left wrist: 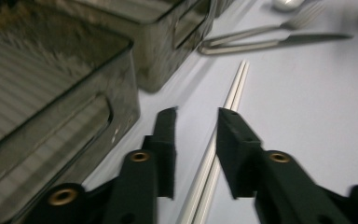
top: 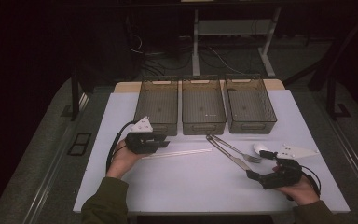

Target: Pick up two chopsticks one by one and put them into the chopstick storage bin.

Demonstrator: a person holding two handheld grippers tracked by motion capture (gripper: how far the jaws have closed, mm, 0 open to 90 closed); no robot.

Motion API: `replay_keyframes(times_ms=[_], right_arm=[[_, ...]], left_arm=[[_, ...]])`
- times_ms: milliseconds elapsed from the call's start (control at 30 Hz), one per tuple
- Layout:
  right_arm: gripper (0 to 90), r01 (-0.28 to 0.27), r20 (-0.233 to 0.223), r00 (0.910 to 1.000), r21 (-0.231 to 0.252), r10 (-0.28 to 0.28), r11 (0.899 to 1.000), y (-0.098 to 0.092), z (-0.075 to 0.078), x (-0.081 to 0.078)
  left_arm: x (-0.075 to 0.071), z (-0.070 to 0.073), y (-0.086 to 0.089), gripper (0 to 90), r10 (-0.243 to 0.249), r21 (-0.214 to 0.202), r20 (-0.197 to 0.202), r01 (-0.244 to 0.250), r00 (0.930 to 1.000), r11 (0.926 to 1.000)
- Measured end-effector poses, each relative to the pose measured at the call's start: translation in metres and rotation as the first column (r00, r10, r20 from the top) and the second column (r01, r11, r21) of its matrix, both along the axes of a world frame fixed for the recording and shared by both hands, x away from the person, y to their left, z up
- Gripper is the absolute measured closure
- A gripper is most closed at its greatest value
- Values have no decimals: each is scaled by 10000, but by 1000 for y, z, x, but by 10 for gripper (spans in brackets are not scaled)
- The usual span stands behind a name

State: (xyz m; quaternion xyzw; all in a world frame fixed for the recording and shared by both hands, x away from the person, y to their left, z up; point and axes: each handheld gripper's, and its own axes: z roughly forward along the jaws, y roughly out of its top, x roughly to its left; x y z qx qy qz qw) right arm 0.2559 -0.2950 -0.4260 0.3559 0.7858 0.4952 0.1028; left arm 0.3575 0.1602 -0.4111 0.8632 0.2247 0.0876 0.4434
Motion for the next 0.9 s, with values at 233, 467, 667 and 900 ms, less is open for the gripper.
replay_keyframes(times_ms=[233,467,667,900], right_arm=[[23,-25,-2,10000,0,25,10000,0,0,0],[23,-25,-19,10000,-7,25,10000,0,0,0],[23,-19,-6,10000,-4,19,10000,0,0,-1],[23,-64,-23,10000,-30,64,10000,1,0,0]], left_arm=[[1,-5,14,848,114,609,-405,-89,9991,9981],[-2,-11,26,827,121,1163,-741,-34,9972,9932],[-3,-17,37,826,320,1243,-1077,-185,9937,9921],[-5,-20,52,782,354,1121,-1447,-192,9888,9935]])
